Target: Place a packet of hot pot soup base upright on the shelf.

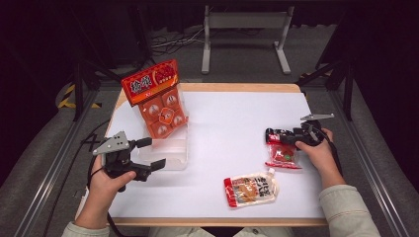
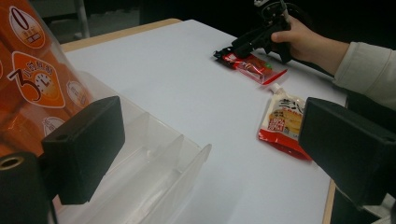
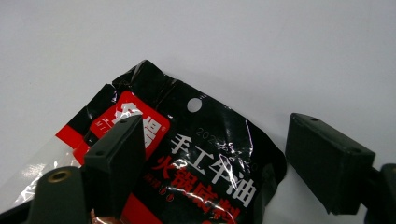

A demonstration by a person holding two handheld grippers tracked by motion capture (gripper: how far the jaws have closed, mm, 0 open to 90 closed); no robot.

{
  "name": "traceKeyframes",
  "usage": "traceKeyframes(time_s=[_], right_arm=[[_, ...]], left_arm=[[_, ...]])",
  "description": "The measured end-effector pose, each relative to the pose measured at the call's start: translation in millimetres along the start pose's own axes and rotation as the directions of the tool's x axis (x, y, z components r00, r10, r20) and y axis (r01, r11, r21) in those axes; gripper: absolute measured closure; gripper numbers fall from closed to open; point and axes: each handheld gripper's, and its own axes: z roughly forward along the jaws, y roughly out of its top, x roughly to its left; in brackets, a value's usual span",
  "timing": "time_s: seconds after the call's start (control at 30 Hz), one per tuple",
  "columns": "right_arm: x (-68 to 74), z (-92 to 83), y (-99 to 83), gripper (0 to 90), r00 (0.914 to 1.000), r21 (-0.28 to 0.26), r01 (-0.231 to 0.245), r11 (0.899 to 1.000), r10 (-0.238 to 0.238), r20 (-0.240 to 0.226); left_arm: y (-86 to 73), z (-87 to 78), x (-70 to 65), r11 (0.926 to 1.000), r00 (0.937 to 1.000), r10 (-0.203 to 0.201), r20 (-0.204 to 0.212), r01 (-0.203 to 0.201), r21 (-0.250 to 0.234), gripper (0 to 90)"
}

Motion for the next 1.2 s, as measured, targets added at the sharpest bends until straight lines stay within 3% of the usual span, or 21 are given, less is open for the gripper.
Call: traceKeyframes(time_s=[0.3,0.5,0.63,0.77,0.93,1.2], right_arm=[[7.4,-0.2,-3.0,34.7,0.9988,0.004,0.039,0.999,-0.039,0.028],[11.6,-3.2,-3.2,66.9,0.9940,0.023,0.105,0.994,-0.105,0.028],[13.3,-4.1,-3.5,83.2,0.9937,0.029,0.110,0.993,-0.109,-0.023],[14.0,-7.3,-1.5,87.4,0.9939,0.025,0.105,0.994,-0.104,-0.039],[16.8,-22.6,6.0,88.3,0.9923,-0.038,0.095,0.995,-0.097,-0.076],[38.6,-50.8,21.8,88.8,0.9787,-0.156,0.148,0.977,-0.167,-0.119]], left_arm=[[0.5,1.8,0.1,1.0000,1.0000,0.009,-0.001,-0.009,0.003,8.2],[0.6,3.0,-0.3,0.9999,1.0000,0.010,0.000,-0.010,0.010,8.2],[0.3,2.9,-0.3,1.0000,1.0000,-0.005,-0.004,0.005,0.005,8.2],[-1.1,2.8,2.2,1.0000,0.9998,-0.009,-0.019,0.009,-0.001,9.7],[-2.2,3.0,4.0,0.9998,0.9997,-0.018,-0.019,0.018,-0.007,9.7],[-1.4,3.5,3.0,0.9997,0.9997,-0.014,-0.021,0.014,-0.021,9.2]])
